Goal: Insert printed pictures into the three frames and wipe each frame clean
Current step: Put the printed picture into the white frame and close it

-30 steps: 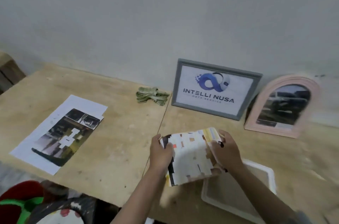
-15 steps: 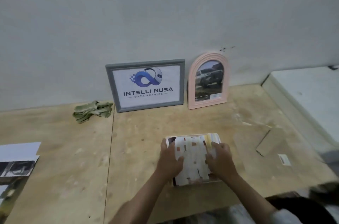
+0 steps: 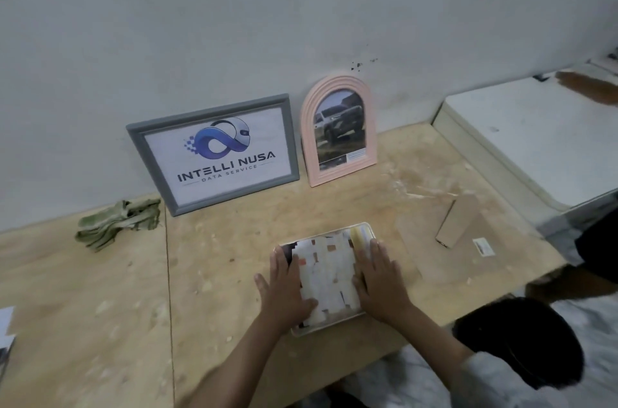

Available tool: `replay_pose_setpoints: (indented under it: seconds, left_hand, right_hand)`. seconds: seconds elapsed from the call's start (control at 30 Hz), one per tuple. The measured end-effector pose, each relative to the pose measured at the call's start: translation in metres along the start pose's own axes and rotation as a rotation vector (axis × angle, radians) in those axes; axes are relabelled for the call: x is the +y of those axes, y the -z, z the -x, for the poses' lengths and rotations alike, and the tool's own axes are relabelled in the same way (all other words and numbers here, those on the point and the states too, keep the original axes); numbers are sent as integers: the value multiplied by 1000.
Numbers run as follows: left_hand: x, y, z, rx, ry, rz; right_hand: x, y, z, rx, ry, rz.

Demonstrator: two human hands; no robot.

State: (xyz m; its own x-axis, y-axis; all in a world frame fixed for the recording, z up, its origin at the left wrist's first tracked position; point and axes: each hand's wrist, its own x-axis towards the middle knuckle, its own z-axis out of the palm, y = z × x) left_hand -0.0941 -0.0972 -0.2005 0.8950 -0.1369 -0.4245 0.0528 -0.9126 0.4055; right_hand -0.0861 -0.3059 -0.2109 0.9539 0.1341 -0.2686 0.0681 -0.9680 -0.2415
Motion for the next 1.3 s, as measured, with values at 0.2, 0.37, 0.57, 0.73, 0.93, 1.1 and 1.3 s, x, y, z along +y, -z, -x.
replay_pose_setpoints:
  seconds: [0.2, 0.37, 0.57, 0.73, 0.93, 1.1, 1.3]
  left_hand:
    - [23, -8, 0, 229, 33, 138]
    - [93, -15, -9, 291, -6, 441]
    - [201, -23, -27, 319, 5, 607]
    - [250, -47, -58, 190, 172, 466]
    - [273, -60, -74, 263, 248, 579]
    - [276, -53, -91, 302, 485, 847]
    - [275, -41, -80, 354, 516, 841]
  right_hand:
    - [18, 15, 0, 101, 15, -157]
    - [74, 42, -9, 191, -35, -159]
    - [177, 94, -12, 336, -230, -202]
    - [245, 107, -17, 210, -362, -232]
    - [254, 105, -21, 175, -321, -300]
    - [257, 115, -31, 189, -474, -503]
    - [242, 125, -29, 128, -461, -648]
